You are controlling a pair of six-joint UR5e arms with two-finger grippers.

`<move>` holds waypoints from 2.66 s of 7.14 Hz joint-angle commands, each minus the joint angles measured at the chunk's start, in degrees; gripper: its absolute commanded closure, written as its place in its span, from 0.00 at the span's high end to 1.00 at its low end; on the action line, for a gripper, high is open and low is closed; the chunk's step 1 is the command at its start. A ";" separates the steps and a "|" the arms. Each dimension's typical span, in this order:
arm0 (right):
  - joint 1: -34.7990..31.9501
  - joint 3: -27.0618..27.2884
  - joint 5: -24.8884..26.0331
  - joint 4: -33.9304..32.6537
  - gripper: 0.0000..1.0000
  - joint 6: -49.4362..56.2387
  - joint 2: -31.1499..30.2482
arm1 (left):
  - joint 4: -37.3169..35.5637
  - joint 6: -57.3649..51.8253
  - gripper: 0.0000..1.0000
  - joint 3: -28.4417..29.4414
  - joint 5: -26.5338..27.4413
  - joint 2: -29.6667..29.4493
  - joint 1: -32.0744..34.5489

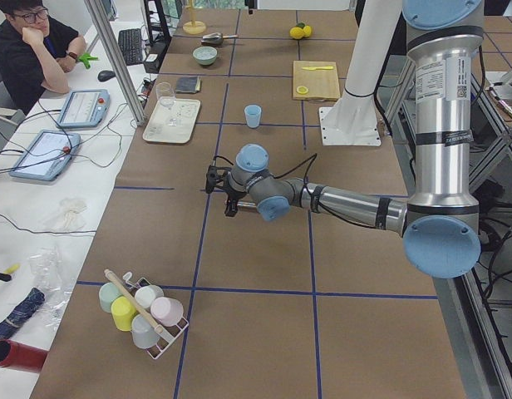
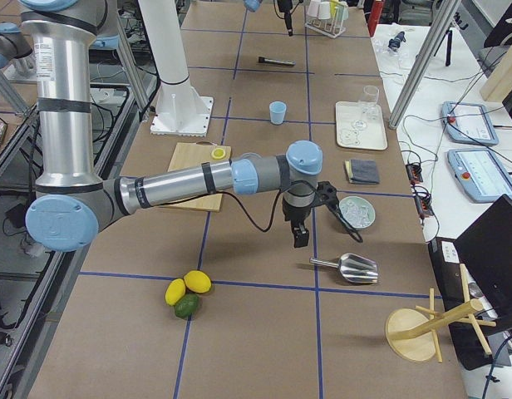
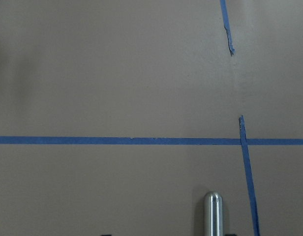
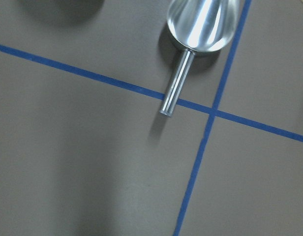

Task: Squeeze lemon into cup
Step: 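Move the left gripper down to the metal rod on the table, then close the left gripper around the metal rod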

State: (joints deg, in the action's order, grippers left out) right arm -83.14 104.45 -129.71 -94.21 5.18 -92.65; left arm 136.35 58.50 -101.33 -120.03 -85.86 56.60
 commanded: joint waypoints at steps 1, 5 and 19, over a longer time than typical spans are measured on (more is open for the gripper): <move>-3.08 0.05 -0.54 -0.01 1.00 2.11 -2.10 | -0.56 7.05 0.82 0.95 5.04 -3.59 -8.31; -3.08 -0.03 -0.63 -0.01 1.00 2.11 -2.54 | -10.96 -2.87 0.81 2.54 5.68 -8.07 -13.62; -3.08 -0.12 -1.07 -0.01 1.00 1.85 -2.89 | -16.03 -14.12 0.70 8.34 7.62 -13.28 -9.14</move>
State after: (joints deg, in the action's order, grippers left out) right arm -86.22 104.38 -130.76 -94.22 7.03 -95.54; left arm 120.36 44.46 -93.05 -112.34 -99.18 47.38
